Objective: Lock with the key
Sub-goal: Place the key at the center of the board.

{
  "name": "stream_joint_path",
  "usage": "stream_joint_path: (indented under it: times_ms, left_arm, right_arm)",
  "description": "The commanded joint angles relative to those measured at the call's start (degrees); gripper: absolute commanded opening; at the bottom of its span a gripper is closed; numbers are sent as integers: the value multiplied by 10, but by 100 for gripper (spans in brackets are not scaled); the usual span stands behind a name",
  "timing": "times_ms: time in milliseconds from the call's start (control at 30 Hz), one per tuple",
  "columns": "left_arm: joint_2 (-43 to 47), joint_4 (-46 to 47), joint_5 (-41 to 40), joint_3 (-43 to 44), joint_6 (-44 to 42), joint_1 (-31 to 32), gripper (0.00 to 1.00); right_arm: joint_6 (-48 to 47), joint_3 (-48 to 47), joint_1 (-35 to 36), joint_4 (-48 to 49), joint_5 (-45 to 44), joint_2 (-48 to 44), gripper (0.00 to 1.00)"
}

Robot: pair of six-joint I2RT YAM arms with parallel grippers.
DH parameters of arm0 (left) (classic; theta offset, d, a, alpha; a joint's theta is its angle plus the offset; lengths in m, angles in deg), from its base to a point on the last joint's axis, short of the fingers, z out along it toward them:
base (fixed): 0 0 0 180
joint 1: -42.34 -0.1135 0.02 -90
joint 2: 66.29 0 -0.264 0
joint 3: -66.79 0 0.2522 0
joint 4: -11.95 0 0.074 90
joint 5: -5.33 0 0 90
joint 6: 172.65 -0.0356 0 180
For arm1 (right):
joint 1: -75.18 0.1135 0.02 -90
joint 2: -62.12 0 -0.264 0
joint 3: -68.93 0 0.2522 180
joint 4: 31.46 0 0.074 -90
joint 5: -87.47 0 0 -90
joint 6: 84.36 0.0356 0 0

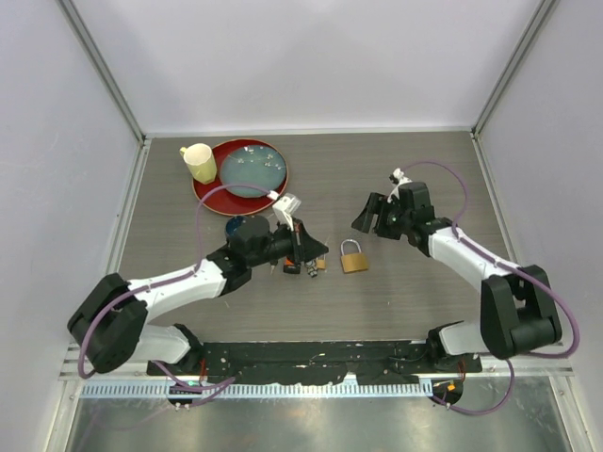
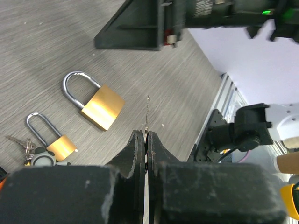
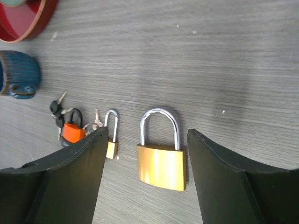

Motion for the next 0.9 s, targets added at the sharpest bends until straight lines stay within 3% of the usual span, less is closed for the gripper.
stream_joint_path:
  times_ms: [0,167,333,633,700,867]
  left_arm:
    - [-44,-24,-43,45,15,8,0]
    - [-125,-62,-67,85,20,14,0]
    - [-194,-93,-84,133,11,23,0]
    - [-278,-140,-108,202,-8,40,11]
    - [-279,-145,-112,204,-9,42,15]
    - [-266,-151,-125,200,-14,43,43]
  right_arm:
    - [-3,-24,-2,-2,-17,-68,77]
    - [5,-21,-2,-6,-19,-127,87]
    - [9,-21,-2,-15,-10,-148,88]
    - [9,-7,-2,-19,-5,-173,88]
    - [7,-7,-2,-22,-4,-173,87]
    - [5,-8,-2,-23,-5,-175,88]
